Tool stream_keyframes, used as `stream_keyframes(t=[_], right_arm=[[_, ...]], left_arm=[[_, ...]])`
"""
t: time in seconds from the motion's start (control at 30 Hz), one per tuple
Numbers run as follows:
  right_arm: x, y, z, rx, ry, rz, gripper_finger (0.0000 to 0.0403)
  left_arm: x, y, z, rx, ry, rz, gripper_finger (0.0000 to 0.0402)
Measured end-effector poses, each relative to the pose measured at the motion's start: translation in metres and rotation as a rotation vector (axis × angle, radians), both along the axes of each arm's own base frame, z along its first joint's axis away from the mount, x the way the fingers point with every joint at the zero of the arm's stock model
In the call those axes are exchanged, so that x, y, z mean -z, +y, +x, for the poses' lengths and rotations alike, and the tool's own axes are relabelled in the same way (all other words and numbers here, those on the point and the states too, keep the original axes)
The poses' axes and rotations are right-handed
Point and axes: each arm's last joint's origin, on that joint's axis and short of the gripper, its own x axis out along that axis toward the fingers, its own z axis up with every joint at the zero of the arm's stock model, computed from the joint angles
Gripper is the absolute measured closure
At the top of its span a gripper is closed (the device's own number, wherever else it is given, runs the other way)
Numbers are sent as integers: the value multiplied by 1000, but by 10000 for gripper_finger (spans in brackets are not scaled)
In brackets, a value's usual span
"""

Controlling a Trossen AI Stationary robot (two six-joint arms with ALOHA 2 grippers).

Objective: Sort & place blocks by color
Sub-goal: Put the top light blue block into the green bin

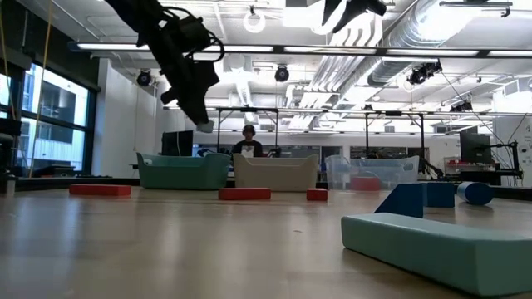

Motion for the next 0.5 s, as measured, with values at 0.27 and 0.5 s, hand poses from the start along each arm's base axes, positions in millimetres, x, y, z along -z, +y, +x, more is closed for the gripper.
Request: stream_keyframes(t=[0.27, 0.5], right_arm=[[18, -8, 20, 4, 55, 24, 245], [20, -10, 24, -34, 82, -2, 245]], left_arm=[[3, -7, 1, -51, -33, -98, 401], [8, -9, 4, -182, -90, -189, 401]])
